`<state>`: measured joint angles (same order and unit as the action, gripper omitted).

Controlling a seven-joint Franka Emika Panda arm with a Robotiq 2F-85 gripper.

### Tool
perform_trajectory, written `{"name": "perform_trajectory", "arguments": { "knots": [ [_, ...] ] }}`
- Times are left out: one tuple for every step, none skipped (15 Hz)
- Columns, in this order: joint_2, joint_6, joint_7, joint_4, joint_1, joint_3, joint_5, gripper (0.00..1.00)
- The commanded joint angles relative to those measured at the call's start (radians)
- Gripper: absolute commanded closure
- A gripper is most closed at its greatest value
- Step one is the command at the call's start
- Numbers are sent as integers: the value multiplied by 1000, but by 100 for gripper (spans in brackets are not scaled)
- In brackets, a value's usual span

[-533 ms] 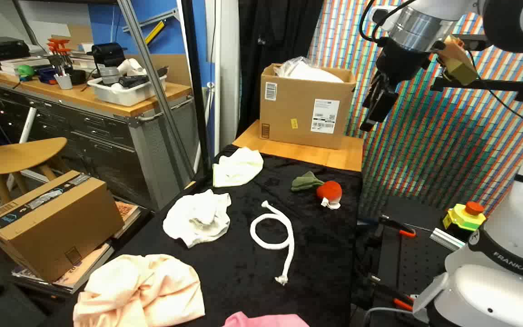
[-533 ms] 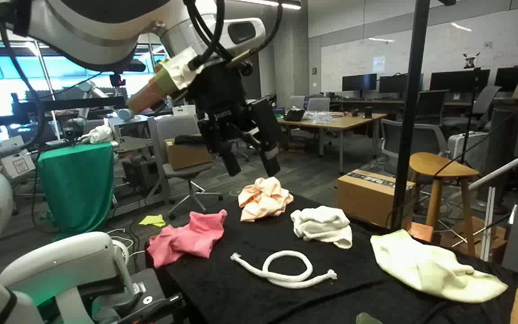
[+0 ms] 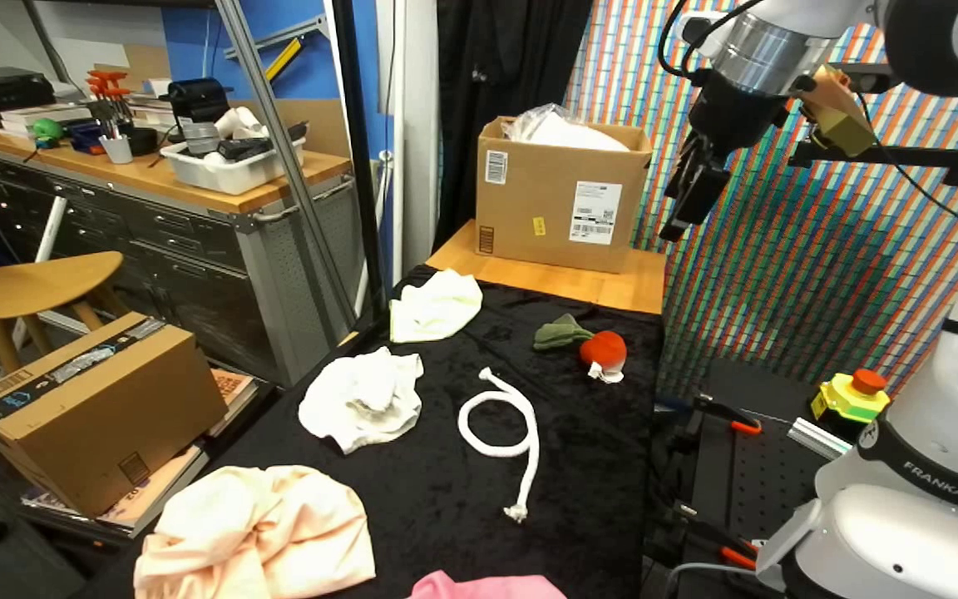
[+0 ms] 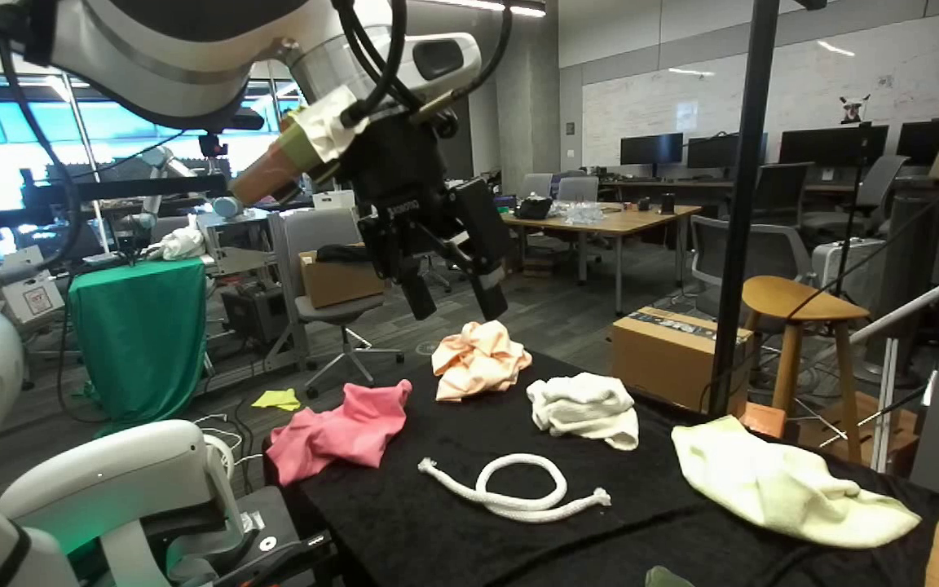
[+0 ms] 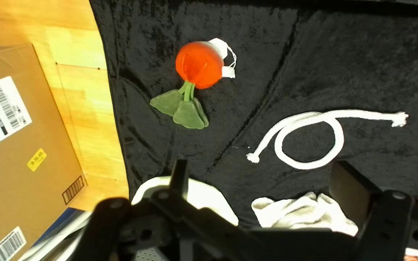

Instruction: Pile up all the objects on the table.

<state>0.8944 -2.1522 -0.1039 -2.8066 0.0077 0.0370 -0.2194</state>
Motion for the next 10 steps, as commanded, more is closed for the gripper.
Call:
{"name": "perform_trajectory", "arguments": {
  "knots": [
    [-32,-14,7,22,8,11,-10,0],
    [-61,-22,8,43,16,23,-13,0],
    [-96,-27,15,69,24,41,-16,0],
    [-129,-32,18,95,31,58,-18,0],
    [-188,-48,26,134,43,80,-17,0],
    [-238,-61,28,169,53,102,-19,0],
    [-292,-74,30,206,61,126,-23,0],
    [-347,-84,38,245,69,151,-27,0],
    [-405,-92,42,289,75,172,-33,0],
    [-461,-102,48,333,81,192,-39,0]
  ]
}}
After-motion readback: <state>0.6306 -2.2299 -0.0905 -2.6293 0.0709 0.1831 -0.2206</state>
